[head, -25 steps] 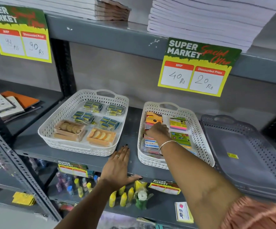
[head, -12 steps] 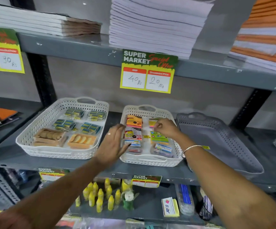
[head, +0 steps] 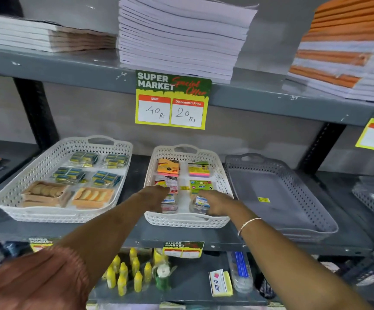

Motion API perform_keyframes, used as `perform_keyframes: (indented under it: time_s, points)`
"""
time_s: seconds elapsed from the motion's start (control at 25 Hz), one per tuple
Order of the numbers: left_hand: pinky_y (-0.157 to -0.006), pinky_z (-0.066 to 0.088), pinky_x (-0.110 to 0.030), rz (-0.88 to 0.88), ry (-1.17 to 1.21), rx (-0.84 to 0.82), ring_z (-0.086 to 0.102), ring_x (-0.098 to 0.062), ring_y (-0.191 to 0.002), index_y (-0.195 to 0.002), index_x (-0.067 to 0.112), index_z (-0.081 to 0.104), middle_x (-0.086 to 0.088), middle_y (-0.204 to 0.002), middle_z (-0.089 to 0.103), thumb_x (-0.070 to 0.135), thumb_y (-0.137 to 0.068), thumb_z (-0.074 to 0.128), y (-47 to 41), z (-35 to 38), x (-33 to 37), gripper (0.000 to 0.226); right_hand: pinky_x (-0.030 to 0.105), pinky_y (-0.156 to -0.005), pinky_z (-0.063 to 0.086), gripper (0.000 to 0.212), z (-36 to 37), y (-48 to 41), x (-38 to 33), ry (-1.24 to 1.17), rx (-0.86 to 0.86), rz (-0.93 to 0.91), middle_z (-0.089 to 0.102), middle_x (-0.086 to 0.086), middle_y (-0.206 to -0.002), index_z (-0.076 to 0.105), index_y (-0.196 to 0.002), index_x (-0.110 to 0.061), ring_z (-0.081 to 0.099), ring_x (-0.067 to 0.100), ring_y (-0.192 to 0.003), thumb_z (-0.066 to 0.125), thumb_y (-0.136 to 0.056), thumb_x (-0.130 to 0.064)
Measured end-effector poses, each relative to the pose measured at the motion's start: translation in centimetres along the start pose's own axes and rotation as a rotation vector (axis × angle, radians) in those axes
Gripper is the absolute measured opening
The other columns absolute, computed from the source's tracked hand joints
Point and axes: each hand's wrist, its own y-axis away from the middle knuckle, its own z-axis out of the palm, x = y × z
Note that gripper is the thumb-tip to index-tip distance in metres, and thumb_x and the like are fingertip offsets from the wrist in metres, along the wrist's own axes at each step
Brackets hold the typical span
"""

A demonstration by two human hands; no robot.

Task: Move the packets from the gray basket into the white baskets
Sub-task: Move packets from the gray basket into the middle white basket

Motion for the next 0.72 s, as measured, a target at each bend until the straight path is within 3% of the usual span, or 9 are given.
perform_keyframes:
  time_s: [0.12,0.36,0.48,0.56,0.64,0.72]
  points:
    - [-0.101,0.033,-0.029,0.015,-0.020,0.029,0.042,-0.029,-0.125,-0.135,0.005,0.031,-0.017,-0.140,0.041,0.021,-0.082,0.065,0.0,0.1,0.0,0.065,0.031,-0.100,0.042,0.071,0.6,-0.5,0.6,-0.001,0.016,-0.028,0.042,0.009,-0.149,0.034,-0.147,-0.019,0.048,0.029,-0.131,0.065,-0.084,-0.008]
    - [-0.103,0.036,-0.033,0.015,0.034,0.036,0.044,-0.029,-0.123,-0.133,0.007,0.033,-0.016,-0.138,0.043,0.021,-0.078,0.069,-0.9,0.7,-0.4,0.067,0.030,-0.108,0.039,0.074,0.7,-1.0,0.8,-0.017,0.019,-0.039,0.040,0.007,-0.151,0.034,-0.148,-0.019,0.044,0.027,-0.135,0.067,-0.083,-0.008]
    - [-0.101,0.036,-0.034,0.005,0.139,0.060,0.042,-0.027,-0.123,-0.133,0.008,0.033,-0.011,-0.138,0.042,0.043,-0.075,0.069,-1.3,0.2,-0.2,0.077,0.030,-0.109,0.036,0.077,-1.0,-1.2,0.5,-0.189,-0.067,-0.023,0.039,0.009,-0.151,0.031,-0.148,-0.013,0.041,0.026,-0.137,0.071,-0.083,-0.015]
    - [-0.098,0.038,-0.036,-0.006,0.296,0.138,0.043,-0.029,-0.120,-0.129,0.005,0.037,-0.012,-0.133,0.044,0.050,-0.076,0.065,-1.9,-1.1,-0.5,0.075,0.028,-0.106,0.037,0.071,-2.8,-2.5,0.9,-0.352,-0.001,0.032,0.045,0.012,-0.145,0.033,-0.147,-0.011,0.045,0.026,-0.133,0.068,-0.086,-0.024]
    - [-0.096,0.039,-0.037,-0.016,0.332,0.253,0.046,-0.030,-0.118,-0.127,0.002,0.039,-0.015,-0.132,0.045,0.040,-0.080,0.065,-3.0,-2.3,-1.1,0.066,0.027,-0.104,0.038,0.064,-3.7,-4.4,1.8,-0.394,0.133,0.086,0.049,0.015,-0.142,0.039,-0.143,-0.009,0.048,0.027,-0.131,0.067,-0.087,-0.021]
    - [-0.091,0.041,-0.032,-0.046,0.272,0.234,0.049,-0.028,-0.114,-0.128,0.000,0.037,-0.017,-0.131,0.046,0.026,-0.080,0.067,-4.3,-2.8,-1.9,0.062,0.030,-0.110,0.038,0.068,-3.5,-6.6,2.7,-0.285,0.151,0.102,0.046,0.014,-0.144,0.041,-0.143,-0.012,0.044,0.028,-0.134,0.072,-0.082,-0.017]
